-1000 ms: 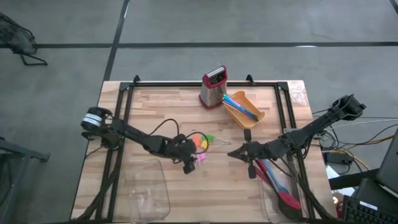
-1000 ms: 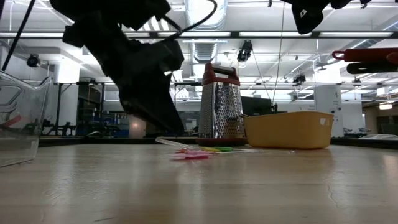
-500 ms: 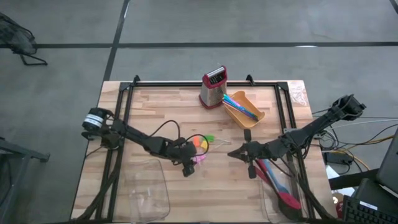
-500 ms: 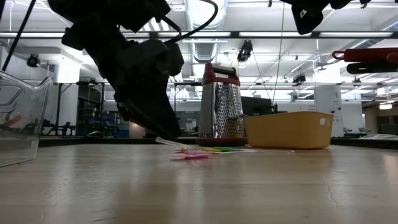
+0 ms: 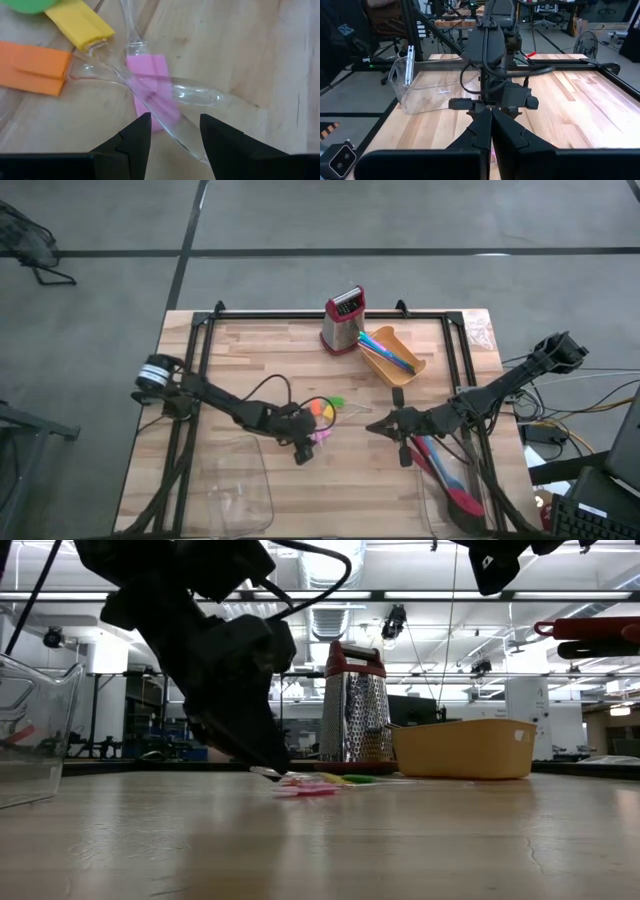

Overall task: Pick & Place Kitchen Items
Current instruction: Put the yellow spatula into the left transparent bin

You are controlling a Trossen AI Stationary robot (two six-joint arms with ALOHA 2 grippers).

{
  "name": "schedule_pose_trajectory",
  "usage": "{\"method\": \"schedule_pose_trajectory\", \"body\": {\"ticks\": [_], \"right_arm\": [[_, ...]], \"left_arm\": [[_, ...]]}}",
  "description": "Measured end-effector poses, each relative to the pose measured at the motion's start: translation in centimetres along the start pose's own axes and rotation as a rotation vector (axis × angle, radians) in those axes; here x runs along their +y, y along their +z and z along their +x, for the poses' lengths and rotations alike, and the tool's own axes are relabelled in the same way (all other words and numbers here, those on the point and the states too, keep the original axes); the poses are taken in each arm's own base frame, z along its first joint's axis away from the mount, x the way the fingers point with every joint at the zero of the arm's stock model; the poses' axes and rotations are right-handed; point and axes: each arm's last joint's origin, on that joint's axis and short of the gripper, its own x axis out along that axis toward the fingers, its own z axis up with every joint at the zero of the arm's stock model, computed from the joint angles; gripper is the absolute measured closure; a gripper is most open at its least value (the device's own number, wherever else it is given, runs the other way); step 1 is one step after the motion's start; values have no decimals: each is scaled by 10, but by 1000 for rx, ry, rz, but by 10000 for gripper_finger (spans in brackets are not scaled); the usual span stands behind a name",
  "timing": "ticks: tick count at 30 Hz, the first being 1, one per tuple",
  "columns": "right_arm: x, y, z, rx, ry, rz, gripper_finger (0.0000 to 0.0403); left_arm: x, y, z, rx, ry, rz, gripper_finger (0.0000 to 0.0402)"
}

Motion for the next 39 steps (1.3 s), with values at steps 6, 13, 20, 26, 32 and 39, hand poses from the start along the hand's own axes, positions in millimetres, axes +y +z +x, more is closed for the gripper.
{"method": "schedule_pose_trajectory", "body": {"ticks": [6, 13, 20, 26, 32, 39], "right_arm": [[0, -1, 0, 2, 0, -1, 394], [0, -1, 0, 5, -1, -2, 394], [0, -1, 0, 5, -1, -2, 394], [0, -1, 0, 5, -1, -2, 394], [0, -1, 0, 5, -1, -2, 394], [0, -2, 0, 5, -1, -2, 394]], "left_arm": [[5, -1, 8, 18, 7, -6, 227], [9, 2, 11, 16, -7, 9, 227], [10, 2, 11, 21, 2, 71, 269], [9, 4, 10, 32, 1, 159, 367], [10, 6, 7, 30, -2, 231, 378], [2, 13, -7, -51, 46, 304, 385]]}}
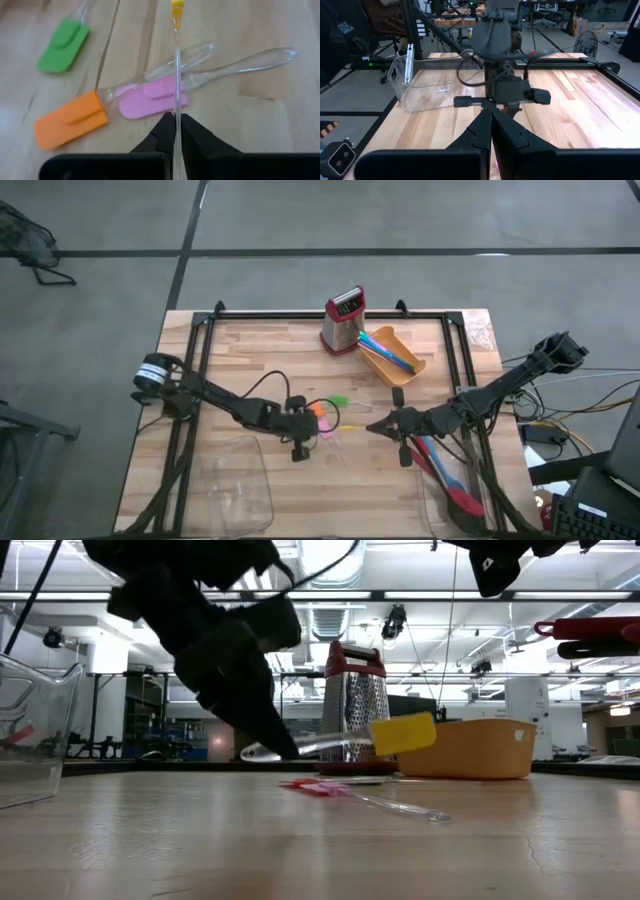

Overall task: Pick & Place Kitchen Items
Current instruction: Put the yellow spatula into the left transparent bin

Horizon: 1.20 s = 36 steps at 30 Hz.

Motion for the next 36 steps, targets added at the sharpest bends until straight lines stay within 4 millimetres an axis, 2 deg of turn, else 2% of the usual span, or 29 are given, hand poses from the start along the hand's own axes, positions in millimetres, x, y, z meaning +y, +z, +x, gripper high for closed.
{"method": "schedule_pose_trajectory", "body": {"ticks": [13, 20, 24, 30, 36], "right_arm": [[2, -6, 3, 28, 39, 37, 394], [10, -19, 28, 106, -32, -10, 390], [19, -9, 44, 112, -44, -41, 356], [29, 9, 57, 253, -102, -71, 279], [33, 7, 71, 394, -223, -123, 223]], "left_arm": [[-32, 7, -31, -108, -58, 148, 384], [-34, 12, -47, -173, 20, 151, 383], [-34, 8, -47, -143, 38, 165, 382], [-34, 5, -48, -127, 74, 174, 382], [-34, 5, -52, -125, 87, 175, 383]]}}
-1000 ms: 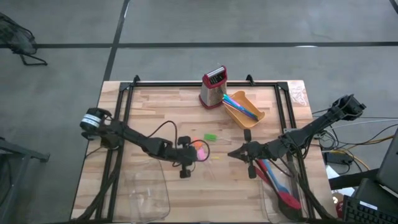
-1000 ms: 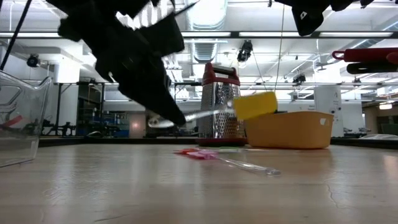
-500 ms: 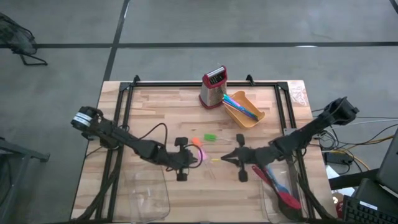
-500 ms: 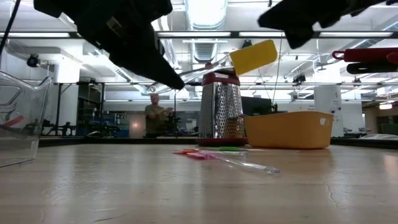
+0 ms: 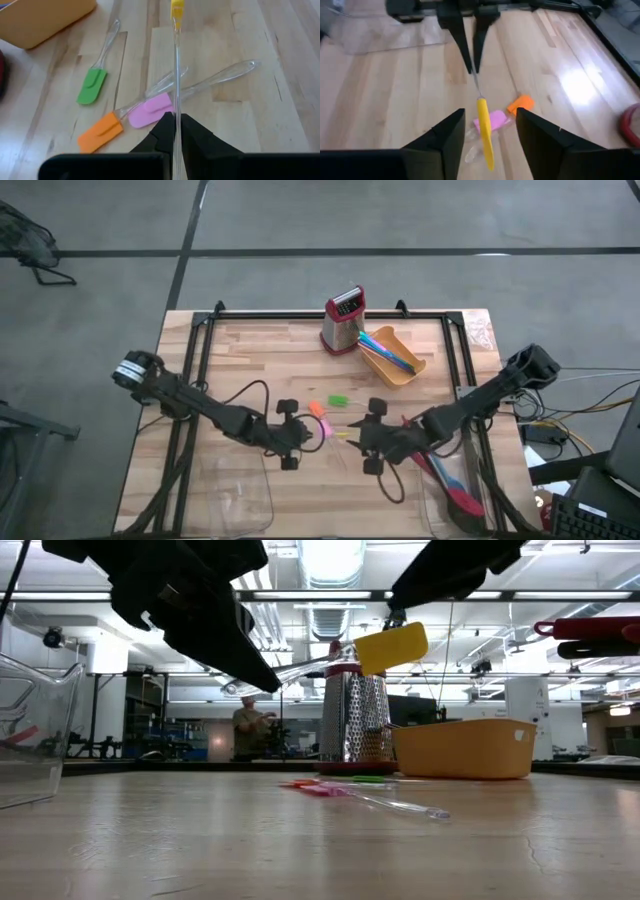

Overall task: Pick & Place Kitchen Items
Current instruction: Put the yellow spatula into the left transparent bin

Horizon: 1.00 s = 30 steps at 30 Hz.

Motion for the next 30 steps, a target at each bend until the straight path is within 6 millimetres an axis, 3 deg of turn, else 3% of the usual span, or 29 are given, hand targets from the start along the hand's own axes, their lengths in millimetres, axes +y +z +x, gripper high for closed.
{"method": "schedule_pose_trajectory", "body": {"ticks": [7, 16, 22, 30], "right_arm": [[8, 19, 4, -7, -18, -83, 198], [8, 24, 1, -11, -11, -109, 191], [7, 7, 5, 31, -25, -105, 199], [7, 6, 7, 17, -25, -101, 220]], "left_arm": [[6, 16, -29, 91, -57, 28, 384], [16, 31, -96, 255, -231, 76, 385], [12, 17, -142, 389, -496, 61, 385], [-13, -12, -188, 498, -593, -15, 379]]}}
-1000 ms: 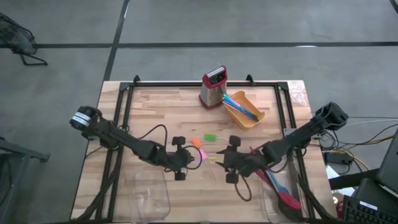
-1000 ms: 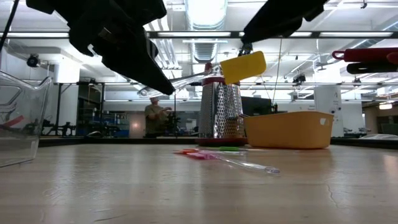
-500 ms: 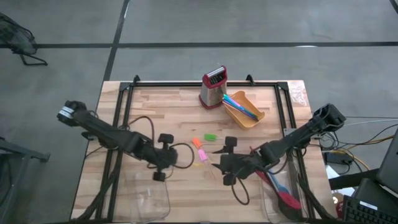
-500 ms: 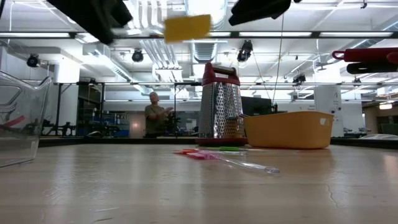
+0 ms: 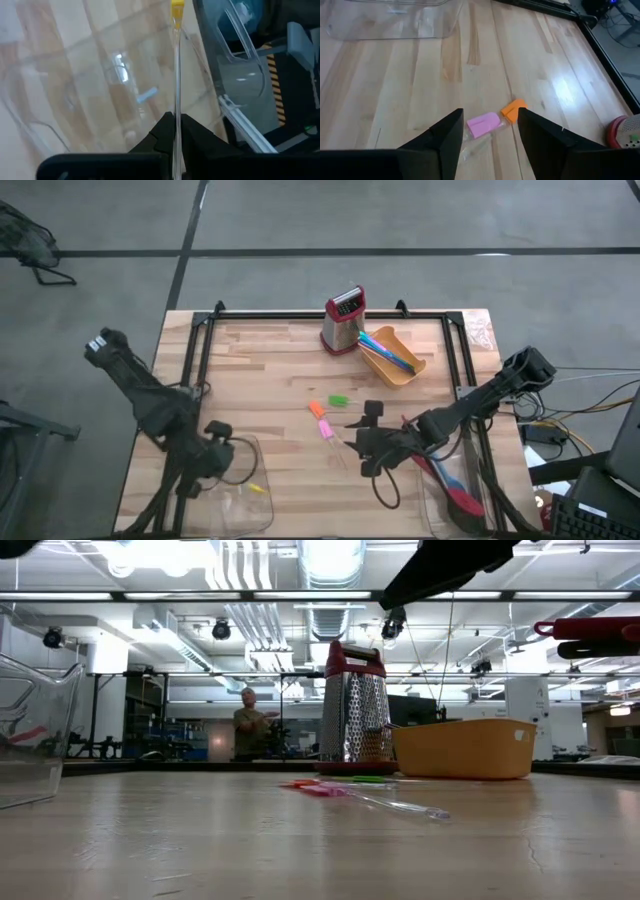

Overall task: Pick & Place Kitchen Items
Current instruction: Put the yellow spatula into the left transparent bin, then put the orange spatula into the left transparent bin

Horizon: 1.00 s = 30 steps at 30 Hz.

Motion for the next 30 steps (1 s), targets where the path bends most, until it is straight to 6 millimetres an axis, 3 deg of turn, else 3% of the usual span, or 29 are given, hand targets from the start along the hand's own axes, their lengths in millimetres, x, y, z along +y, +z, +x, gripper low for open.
{"method": "schedule_pose_trajectory", "body": {"ticks": [4, 9, 15, 17, 24, 30], "right_arm": [[0, 5, -1, -14, 2, 11, 232], [0, 6, -1, -23, 4, 16, 247], [0, 7, -1, -33, 6, 24, 265], [0, 7, -1, -34, 6, 24, 272], [1, 6, -1, -33, 7, 23, 292], [1, 3, 0, -28, 6, 24, 308]], "left_arm": [[-13, -16, 9, 9, 31, -36, 377], [-16, -34, 33, 57, 73, -142, 376], [-9, -40, 54, 31, 116, -454, 370], [-6, -42, 59, 33, 133, -487, 362], [-5, -42, 60, -4, 131, -480, 306], [-11, -35, 50, -44, 96, -446, 262]]}}
